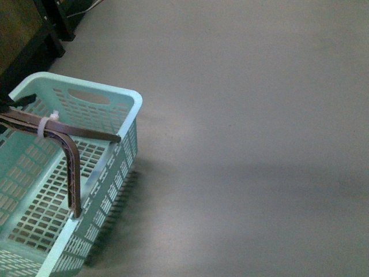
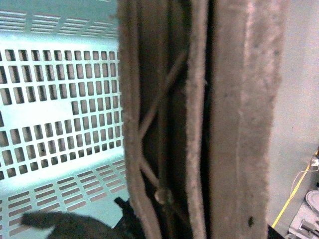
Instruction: Pick lemon and mango into basket
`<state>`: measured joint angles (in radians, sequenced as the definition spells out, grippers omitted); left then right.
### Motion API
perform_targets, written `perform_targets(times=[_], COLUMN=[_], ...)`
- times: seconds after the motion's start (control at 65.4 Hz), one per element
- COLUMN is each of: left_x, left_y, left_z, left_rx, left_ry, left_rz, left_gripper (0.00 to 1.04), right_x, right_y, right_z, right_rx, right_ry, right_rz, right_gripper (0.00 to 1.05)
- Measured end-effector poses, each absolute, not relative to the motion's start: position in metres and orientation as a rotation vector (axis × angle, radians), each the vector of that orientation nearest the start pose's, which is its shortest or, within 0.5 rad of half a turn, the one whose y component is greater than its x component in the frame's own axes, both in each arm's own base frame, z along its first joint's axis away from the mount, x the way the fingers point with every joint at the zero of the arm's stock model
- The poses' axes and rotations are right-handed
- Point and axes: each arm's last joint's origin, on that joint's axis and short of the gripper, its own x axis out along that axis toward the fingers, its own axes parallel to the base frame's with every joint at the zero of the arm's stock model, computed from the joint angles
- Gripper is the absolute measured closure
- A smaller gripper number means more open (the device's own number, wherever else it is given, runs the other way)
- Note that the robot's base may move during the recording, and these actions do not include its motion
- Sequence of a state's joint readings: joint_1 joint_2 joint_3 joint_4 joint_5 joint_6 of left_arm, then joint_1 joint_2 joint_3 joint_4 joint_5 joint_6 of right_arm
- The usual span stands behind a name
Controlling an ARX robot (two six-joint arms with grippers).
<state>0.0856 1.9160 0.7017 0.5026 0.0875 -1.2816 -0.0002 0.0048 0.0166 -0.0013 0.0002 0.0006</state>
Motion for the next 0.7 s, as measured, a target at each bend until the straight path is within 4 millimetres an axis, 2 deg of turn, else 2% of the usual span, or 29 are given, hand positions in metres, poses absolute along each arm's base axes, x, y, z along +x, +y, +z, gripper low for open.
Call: perform_targets(times=[0.153, 0.26, 0.459, 0.703], left_x=[0.295, 0.269, 0.226, 0.188], left_y=[0.021, 0.015, 0.005, 0.006], left_z=[0.13, 0.181, 0.248, 0.301], left_rx=[-1.335, -1.385, -1.438, -1.461], left_ry=[0.535, 0.461, 0.373, 0.281], left_rz=[0.424, 0.388, 0.318, 0.296], left_gripper=[0.9, 0.9, 0.9, 0.9], right_x=[0.097, 0.097, 0.097, 0.097], right_y=[0.0, 0.0, 0.0, 0.0], right_z=[0.169, 0.169, 0.169, 0.169], right_rx=[0.001, 0.0, 0.001, 0.0], right_ry=[-0.01, -0.01, -0.01, -0.01], right_rz=[0.0, 0.0, 0.0, 0.0], right_gripper=[0.09, 0.09, 0.09, 0.09])
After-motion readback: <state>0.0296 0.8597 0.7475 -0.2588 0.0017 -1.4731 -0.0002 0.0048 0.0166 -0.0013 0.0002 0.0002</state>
